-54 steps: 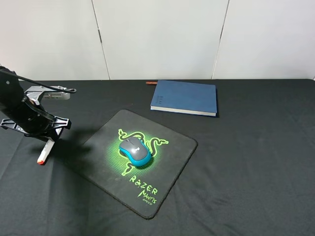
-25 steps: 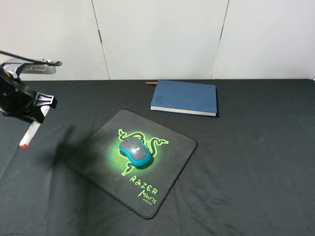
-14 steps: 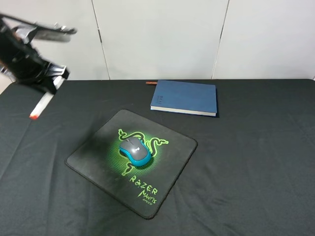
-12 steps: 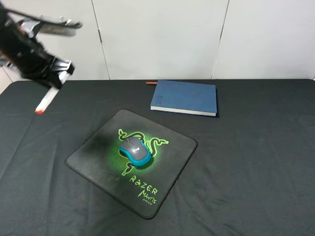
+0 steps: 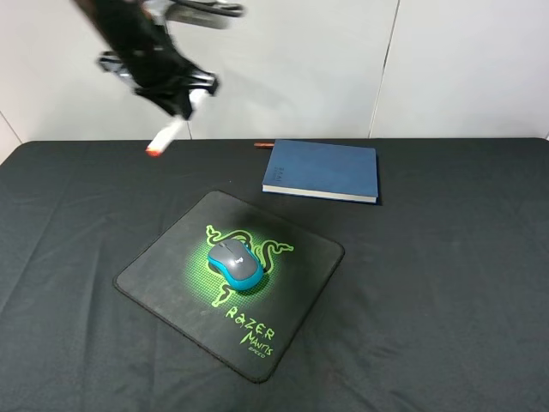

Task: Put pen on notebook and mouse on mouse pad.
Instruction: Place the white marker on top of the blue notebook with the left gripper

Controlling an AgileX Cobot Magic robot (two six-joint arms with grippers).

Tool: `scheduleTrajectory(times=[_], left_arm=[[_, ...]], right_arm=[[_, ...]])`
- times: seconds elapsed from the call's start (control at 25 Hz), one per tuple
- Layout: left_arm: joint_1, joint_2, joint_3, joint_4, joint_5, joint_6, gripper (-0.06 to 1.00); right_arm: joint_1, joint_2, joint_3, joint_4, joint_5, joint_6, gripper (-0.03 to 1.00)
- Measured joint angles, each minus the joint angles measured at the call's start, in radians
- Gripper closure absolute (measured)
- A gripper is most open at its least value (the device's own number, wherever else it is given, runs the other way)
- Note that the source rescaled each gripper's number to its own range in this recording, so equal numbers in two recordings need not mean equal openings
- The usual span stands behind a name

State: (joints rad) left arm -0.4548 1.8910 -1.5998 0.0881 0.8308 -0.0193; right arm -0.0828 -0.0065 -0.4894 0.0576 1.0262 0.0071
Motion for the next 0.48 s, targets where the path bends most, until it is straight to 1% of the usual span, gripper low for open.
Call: scheduleTrajectory(times=[0.24,0.48], left_arm=[[-0.093,0.187,-0.221,0.000,0.023,0.019,0.94],[-0.155,0.357,-0.393,0.000,0.025,0.148,0.94]], right_arm=[[0.000,0.000,0.000,0.000,0.000,0.000,-0.03],[0.000,0.000,0.000,0.000,0.000,0.000,-0.03]])
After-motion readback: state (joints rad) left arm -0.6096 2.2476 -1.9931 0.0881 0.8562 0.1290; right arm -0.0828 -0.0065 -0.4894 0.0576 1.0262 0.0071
